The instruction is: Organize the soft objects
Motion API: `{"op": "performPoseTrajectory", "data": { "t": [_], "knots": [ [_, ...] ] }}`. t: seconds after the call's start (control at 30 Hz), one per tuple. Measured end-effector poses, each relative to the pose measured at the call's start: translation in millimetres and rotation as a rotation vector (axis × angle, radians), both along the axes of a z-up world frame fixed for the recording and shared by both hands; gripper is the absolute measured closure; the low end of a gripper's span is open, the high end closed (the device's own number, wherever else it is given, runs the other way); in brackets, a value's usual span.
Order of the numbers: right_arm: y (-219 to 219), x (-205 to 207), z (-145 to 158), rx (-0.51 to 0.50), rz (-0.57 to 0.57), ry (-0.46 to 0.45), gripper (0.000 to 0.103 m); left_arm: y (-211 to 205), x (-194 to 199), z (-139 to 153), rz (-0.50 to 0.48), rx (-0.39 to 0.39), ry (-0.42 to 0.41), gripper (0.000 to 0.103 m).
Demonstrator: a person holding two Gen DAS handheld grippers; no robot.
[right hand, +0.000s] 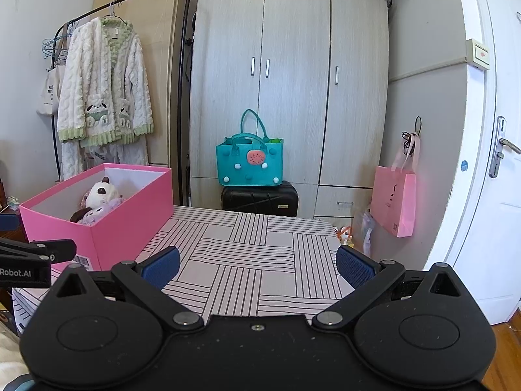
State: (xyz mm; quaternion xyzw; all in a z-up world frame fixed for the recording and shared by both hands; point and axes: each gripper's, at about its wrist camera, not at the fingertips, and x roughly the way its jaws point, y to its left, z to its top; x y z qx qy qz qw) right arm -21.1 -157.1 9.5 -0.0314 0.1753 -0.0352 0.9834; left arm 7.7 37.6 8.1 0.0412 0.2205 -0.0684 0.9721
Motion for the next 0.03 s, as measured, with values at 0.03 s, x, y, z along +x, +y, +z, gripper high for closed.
{"op": "performPoseTrajectory", "data": {
  "t": [0.03],
  "knots": [
    [0.0, 0.1, 0.1, 0.001, 0.000, 0.000, 0.000, 0.6, 0.3, -0.1, 0.004, 0.002, 0.000, 0.000]
  ]
}}
